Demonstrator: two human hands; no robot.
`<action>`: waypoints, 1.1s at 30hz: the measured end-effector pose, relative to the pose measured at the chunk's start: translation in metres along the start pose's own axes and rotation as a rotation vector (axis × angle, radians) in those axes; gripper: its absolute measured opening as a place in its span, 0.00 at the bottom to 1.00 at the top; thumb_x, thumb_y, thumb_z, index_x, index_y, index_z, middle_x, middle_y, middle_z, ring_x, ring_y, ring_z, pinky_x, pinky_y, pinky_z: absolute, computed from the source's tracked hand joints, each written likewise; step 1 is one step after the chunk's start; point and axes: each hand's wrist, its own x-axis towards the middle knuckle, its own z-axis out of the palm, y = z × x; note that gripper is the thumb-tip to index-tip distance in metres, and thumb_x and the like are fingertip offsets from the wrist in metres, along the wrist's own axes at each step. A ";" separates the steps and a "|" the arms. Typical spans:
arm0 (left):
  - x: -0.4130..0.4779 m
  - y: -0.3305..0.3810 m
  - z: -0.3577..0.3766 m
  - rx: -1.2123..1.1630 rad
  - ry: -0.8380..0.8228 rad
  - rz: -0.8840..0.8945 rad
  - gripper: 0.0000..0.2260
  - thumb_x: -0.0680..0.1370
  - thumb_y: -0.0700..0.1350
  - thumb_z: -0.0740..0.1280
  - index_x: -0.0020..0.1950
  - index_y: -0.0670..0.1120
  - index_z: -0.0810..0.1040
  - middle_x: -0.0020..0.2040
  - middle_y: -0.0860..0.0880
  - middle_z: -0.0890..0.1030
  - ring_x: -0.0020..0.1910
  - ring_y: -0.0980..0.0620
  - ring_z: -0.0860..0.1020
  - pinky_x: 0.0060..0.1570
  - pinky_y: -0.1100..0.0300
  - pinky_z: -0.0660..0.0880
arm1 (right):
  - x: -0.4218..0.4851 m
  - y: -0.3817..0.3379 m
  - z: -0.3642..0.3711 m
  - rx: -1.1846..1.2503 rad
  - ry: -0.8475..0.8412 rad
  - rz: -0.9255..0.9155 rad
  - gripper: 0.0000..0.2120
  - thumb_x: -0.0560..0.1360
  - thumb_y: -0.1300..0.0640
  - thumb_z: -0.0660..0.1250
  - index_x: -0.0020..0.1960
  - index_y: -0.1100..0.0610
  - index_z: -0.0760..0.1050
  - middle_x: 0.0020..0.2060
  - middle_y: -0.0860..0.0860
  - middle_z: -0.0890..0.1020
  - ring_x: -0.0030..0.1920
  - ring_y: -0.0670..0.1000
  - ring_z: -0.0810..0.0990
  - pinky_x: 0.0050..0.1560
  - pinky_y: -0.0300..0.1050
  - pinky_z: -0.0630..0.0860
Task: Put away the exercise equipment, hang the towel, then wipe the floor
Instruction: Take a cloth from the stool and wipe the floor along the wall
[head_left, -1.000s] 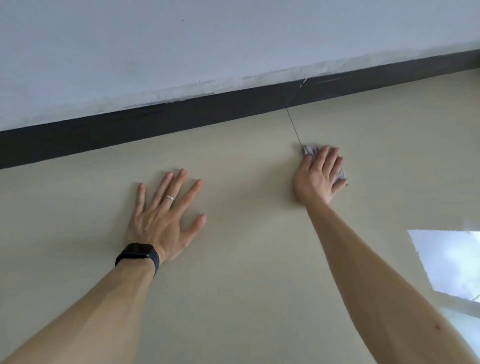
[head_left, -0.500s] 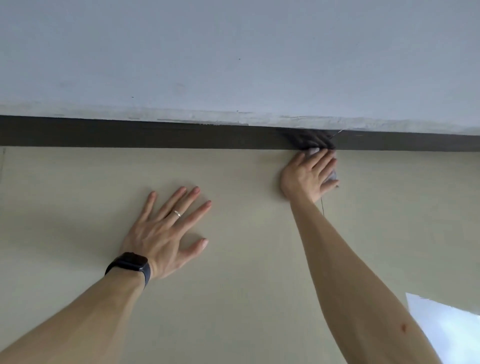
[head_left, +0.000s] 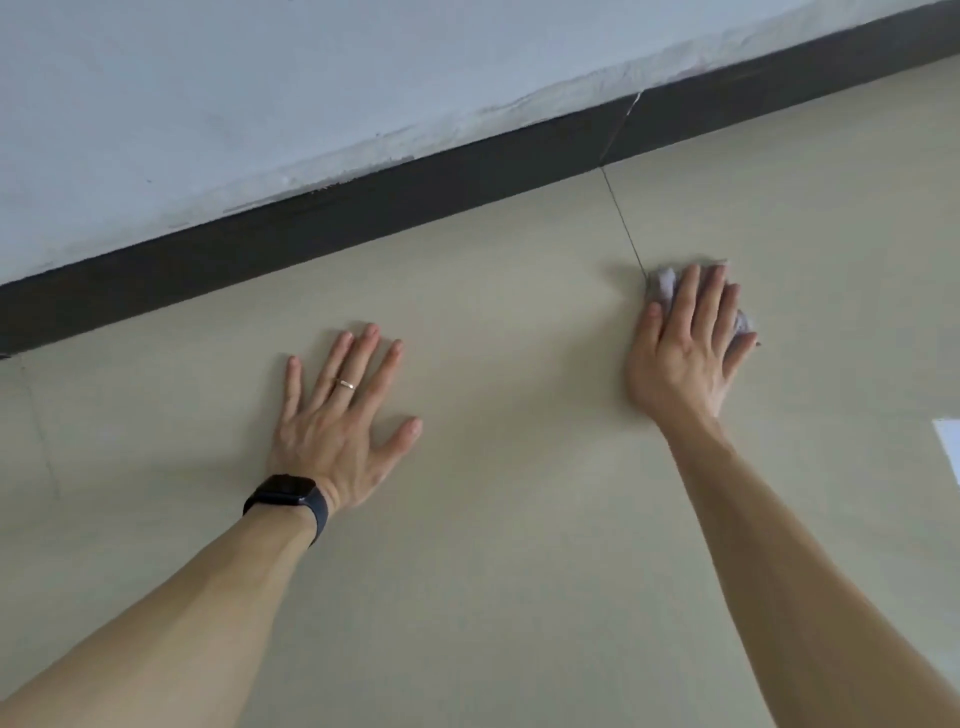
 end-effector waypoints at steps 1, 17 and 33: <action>0.002 -0.001 0.000 -0.003 -0.001 0.004 0.33 0.78 0.68 0.46 0.80 0.60 0.41 0.81 0.57 0.39 0.80 0.55 0.41 0.77 0.39 0.43 | -0.020 -0.011 0.008 0.033 0.004 0.021 0.28 0.84 0.45 0.46 0.82 0.49 0.45 0.81 0.48 0.43 0.80 0.49 0.40 0.77 0.63 0.40; -0.006 -0.010 0.008 -0.058 0.085 0.141 0.35 0.79 0.68 0.48 0.82 0.53 0.45 0.82 0.49 0.44 0.80 0.50 0.42 0.74 0.35 0.41 | -0.252 0.141 -0.006 0.077 -0.115 0.387 0.29 0.83 0.41 0.44 0.81 0.45 0.40 0.80 0.45 0.37 0.79 0.47 0.35 0.78 0.58 0.36; -0.148 0.051 0.064 -0.090 0.134 0.532 0.29 0.79 0.62 0.51 0.80 0.58 0.58 0.81 0.50 0.55 0.80 0.47 0.53 0.76 0.39 0.46 | -0.269 0.160 -0.008 0.127 -0.032 0.597 0.29 0.84 0.43 0.44 0.82 0.47 0.41 0.81 0.46 0.39 0.80 0.48 0.37 0.78 0.58 0.38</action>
